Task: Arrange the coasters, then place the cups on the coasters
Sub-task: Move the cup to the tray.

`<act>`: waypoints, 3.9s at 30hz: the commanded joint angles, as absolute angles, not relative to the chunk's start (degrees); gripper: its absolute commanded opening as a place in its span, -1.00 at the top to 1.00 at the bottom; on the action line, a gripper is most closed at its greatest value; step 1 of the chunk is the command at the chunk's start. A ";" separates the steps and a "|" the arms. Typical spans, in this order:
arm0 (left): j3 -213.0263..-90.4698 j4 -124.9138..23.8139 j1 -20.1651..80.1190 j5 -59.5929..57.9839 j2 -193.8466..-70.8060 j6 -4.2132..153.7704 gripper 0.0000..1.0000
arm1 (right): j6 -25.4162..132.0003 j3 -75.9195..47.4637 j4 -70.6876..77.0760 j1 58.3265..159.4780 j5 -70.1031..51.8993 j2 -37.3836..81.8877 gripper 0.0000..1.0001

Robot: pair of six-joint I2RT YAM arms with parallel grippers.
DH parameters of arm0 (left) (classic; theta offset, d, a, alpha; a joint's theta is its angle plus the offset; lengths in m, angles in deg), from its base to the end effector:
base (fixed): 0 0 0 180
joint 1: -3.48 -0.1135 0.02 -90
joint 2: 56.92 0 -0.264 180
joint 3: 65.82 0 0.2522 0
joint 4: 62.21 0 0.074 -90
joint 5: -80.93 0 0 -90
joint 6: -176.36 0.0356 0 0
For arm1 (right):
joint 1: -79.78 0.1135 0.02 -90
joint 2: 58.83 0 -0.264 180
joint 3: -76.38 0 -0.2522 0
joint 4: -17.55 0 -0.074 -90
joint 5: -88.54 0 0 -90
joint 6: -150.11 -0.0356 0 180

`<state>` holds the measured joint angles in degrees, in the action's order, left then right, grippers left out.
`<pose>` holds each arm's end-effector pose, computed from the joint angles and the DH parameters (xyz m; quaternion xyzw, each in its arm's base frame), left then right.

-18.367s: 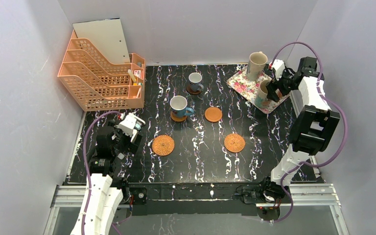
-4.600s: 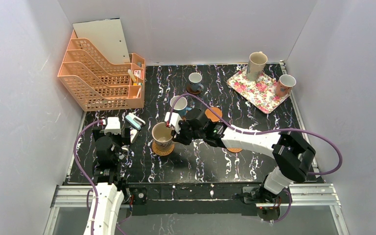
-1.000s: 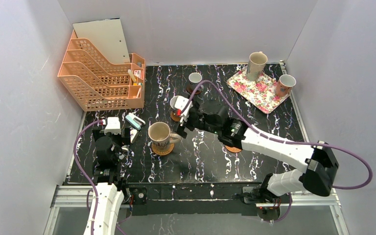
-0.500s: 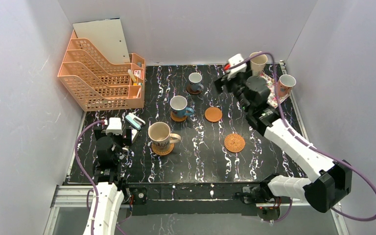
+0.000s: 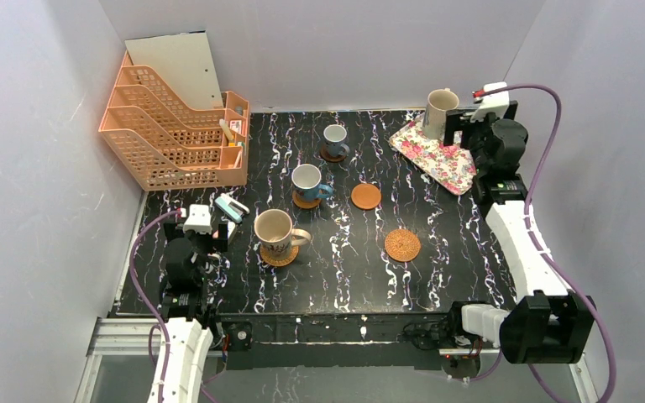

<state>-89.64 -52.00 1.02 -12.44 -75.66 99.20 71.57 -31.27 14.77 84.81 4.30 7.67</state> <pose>0.1301 0.0077 0.2109 0.0470 0.7365 0.1113 0.6656 0.2741 0.0205 0.3872 -0.0624 0.6852 -0.0752 0.7218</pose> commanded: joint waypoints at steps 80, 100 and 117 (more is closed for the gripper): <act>-87.84 -49.62 0.76 -13.35 -68.13 99.55 -0.92 | 68.62 -11.29 9.91 68.33 4.66 45.15 -0.96; -87.67 -49.24 0.77 -13.19 -67.13 99.62 -0.92 | 73.09 -9.18 7.59 70.11 4.35 50.97 -0.66; -87.58 -48.79 0.75 -12.44 -66.09 99.83 -0.92 | 76.49 -8.77 6.65 70.11 5.48 52.78 0.11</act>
<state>-88.29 -48.39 1.00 -12.68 -66.83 99.81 75.70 -10.88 6.79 70.15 5.09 52.00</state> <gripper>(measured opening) 0.959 0.486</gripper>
